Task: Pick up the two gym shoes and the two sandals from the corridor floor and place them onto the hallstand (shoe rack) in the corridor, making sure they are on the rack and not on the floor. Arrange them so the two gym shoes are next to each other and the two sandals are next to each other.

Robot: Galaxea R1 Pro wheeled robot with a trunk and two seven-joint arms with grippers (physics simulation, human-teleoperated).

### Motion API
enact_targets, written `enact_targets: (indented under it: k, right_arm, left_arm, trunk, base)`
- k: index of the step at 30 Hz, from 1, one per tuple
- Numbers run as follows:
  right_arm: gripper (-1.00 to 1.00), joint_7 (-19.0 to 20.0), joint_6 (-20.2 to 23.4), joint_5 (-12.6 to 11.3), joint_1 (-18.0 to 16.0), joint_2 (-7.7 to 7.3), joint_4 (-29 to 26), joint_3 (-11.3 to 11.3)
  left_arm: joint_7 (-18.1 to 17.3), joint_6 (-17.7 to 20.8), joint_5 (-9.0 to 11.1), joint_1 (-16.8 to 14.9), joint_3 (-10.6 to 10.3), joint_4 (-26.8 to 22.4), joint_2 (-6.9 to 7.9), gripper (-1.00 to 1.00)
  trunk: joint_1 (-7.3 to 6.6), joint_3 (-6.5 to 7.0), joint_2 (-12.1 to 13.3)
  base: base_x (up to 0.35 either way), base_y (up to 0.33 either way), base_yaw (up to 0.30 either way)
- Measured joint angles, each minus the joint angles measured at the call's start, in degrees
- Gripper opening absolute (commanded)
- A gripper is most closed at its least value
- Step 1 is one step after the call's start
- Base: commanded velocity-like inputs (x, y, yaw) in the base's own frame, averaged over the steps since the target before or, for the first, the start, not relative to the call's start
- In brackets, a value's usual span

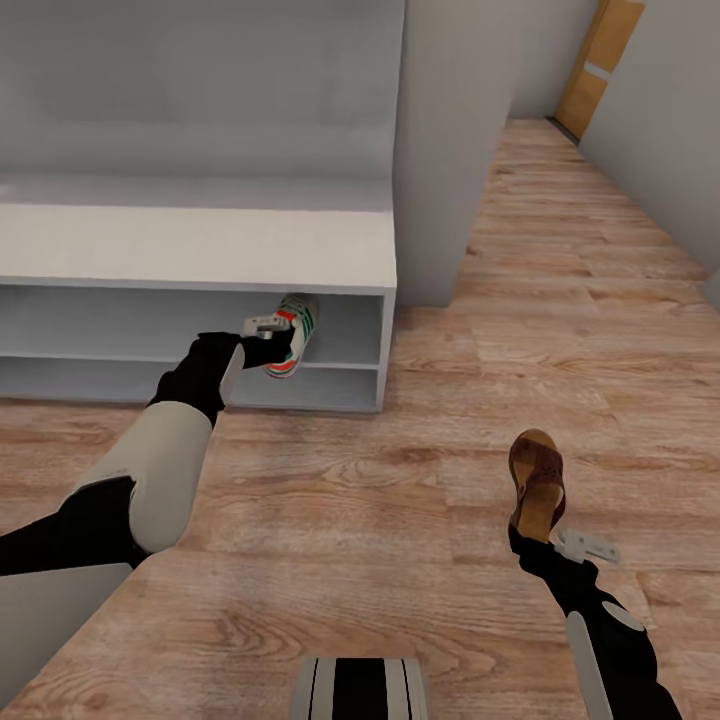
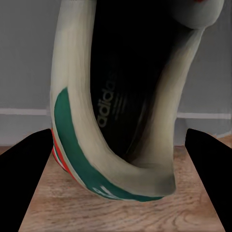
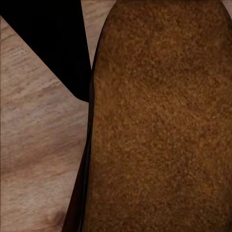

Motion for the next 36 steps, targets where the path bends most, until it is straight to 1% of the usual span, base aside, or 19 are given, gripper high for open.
enact_targets:
  k: [9, 13, 18, 22, 29, 36]
  right_arm:
    - [-1.00, 0.0, 0.0, 0.0, 0.0, 0.00, 0.0, 0.0]
    - [-1.00, 0.0, 0.0, 0.0, 0.0, 0.00, 0.0, 0.0]
    - [-1.00, 0.0, 0.0, 0.0, 0.0, 0.00, 0.0, 0.0]
    - [-1.00, 0.0, 0.0, 0.0, 0.0, 0.00, 0.0, 0.0]
    - [-1.00, 0.0, 0.0, 0.0, 0.0, 0.00, 0.0, 0.0]
    - [-1.00, 0.0, 0.0, 0.0, 0.0, 0.00, 0.0, 0.0]
  left_arm:
    - [-0.1, -0.2, 0.0, 1.2, 0.2, 0.0, 0.00, -1.00]
    - [-0.1, -0.4, 0.0, 2.3, 0.2, 0.0, -0.07, -1.00]
    - [-0.1, -1.8, 0.0, 2.8, 0.2, 0.1, -0.09, -1.00]
    - [-0.1, -2.2, 0.0, 3.1, 0.3, 0.2, -0.09, -1.00]
    - [-0.1, -2.2, 1.2, 3.6, 0.3, 0.2, -0.10, -1.00]
    - [-0.1, -2.2, 1.2, 3.6, 0.3, 0.2, -0.10, -1.00]
  trunk:
    - [0.02, 0.00, 0.0]
    - [0.02, 0.00, 0.0]
    - [0.02, 0.00, 0.0]
    - [0.02, 0.00, 0.0]
    - [-0.26, 0.01, 0.0]
    - [-0.34, 0.01, 0.0]
  base:
    - [0.026, 0.000, 0.000]
    - [0.001, 0.000, 0.000]
    - [0.000, 0.000, 0.000]
    - [0.012, 0.000, 0.000]
    - [0.204, 0.000, 0.000]
    - [0.048, 0.000, 0.000]
